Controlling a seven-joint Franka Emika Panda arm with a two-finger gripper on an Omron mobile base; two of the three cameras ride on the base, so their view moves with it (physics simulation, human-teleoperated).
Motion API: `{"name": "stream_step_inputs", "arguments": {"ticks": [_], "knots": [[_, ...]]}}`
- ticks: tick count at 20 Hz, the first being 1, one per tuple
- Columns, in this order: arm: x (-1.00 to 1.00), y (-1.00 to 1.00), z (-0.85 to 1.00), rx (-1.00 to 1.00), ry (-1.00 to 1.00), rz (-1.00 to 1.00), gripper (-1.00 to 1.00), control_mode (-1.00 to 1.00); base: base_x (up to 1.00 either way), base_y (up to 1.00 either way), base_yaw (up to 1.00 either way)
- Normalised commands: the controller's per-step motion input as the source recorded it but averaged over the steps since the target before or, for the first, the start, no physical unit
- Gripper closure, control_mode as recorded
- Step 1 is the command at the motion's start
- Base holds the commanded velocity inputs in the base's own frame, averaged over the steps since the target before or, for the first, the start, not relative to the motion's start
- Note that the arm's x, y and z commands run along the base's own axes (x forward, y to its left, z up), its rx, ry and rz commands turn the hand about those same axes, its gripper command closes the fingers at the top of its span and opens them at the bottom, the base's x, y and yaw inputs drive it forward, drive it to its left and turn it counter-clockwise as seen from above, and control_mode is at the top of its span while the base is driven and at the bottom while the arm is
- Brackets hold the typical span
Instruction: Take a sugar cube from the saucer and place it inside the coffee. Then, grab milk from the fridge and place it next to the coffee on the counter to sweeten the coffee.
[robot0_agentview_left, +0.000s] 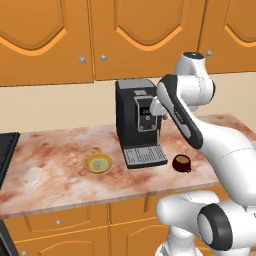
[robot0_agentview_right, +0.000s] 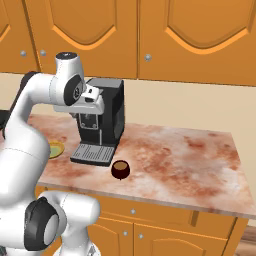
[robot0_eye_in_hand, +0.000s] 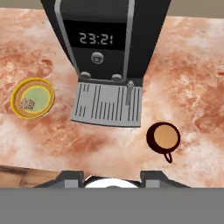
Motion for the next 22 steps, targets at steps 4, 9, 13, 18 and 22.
{"name": "stream_step_inputs", "arguments": {"ticks": [4,9,13,18,22], "knots": [[-0.16,0.31,0.0,0.0,-0.02,0.03,-1.0,-1.0,0.0,0.0,0.0],[-0.1,0.99,-0.31,-0.1,0.02,0.19,-1.0,-1.0,0.0,0.0,0.0],[-0.48,1.0,-0.75,-0.13,0.03,0.23,-1.0,-1.0,0.0,0.0,0.0],[-0.14,1.0,-0.94,-0.05,0.16,0.13,-1.0,-1.0,0.0,0.0,0.0],[0.12,0.76,-0.55,0.0,0.15,0.02,-1.0,-1.0,0.0,0.0,0.0]]}}
